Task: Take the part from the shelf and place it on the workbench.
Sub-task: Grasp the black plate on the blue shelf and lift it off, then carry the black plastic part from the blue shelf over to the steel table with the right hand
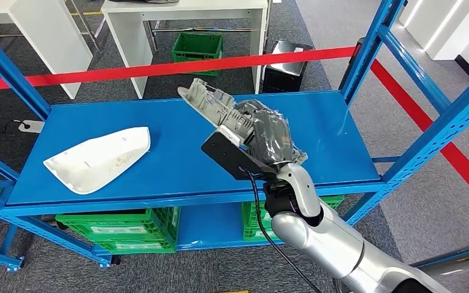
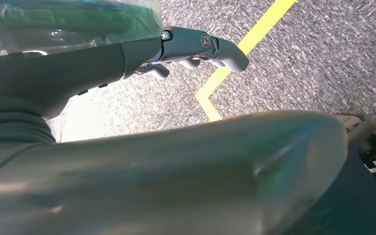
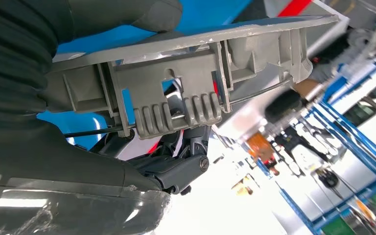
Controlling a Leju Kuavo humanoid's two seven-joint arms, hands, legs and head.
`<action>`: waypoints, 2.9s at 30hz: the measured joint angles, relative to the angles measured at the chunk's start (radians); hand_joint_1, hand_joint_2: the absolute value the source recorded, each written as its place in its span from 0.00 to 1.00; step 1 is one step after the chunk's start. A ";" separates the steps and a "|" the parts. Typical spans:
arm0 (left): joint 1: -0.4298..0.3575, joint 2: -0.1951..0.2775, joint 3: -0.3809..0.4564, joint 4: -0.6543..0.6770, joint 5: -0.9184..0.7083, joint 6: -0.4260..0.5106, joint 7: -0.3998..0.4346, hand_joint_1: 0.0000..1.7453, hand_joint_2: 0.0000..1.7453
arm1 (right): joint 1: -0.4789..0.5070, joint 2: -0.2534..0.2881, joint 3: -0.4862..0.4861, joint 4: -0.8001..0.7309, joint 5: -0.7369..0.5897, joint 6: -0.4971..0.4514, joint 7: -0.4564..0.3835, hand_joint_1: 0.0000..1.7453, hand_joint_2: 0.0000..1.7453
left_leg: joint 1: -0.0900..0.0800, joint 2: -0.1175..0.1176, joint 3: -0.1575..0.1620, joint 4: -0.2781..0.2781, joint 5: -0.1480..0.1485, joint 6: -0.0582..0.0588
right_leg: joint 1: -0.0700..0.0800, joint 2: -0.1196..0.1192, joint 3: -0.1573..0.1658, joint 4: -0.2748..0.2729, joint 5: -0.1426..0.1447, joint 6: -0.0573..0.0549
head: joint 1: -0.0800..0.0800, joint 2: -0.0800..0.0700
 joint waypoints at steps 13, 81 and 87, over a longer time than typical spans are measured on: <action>0.003 0.000 0.000 0.000 0.015 0.008 -0.009 0.00 1.00 | 0.023 -0.038 -0.015 -0.181 0.088 -0.025 0.007 1.00 1.00 | 0.000 0.000 -0.003 0.000 0.000 0.000 | 0.000 0.000 -0.003 0.000 0.000 0.000 | 0.000 0.000; 0.006 0.011 0.022 0.002 0.085 -0.010 -0.024 0.00 1.00 | 0.119 -0.051 0.107 -0.538 0.036 -0.121 -0.184 1.00 1.00 | 0.000 0.000 -0.004 0.000 0.000 0.000 | 0.000 0.000 -0.003 0.000 0.000 0.000 | 0.000 0.000; 0.007 0.011 0.026 0.002 0.094 -0.023 -0.025 0.00 1.00 | 0.125 -0.051 0.107 -0.538 0.032 -0.121 -0.184 1.00 1.00 | 0.000 0.000 -0.004 0.000 0.000 0.000 | 0.000 0.000 -0.003 0.000 0.000 0.000 | 0.000 0.000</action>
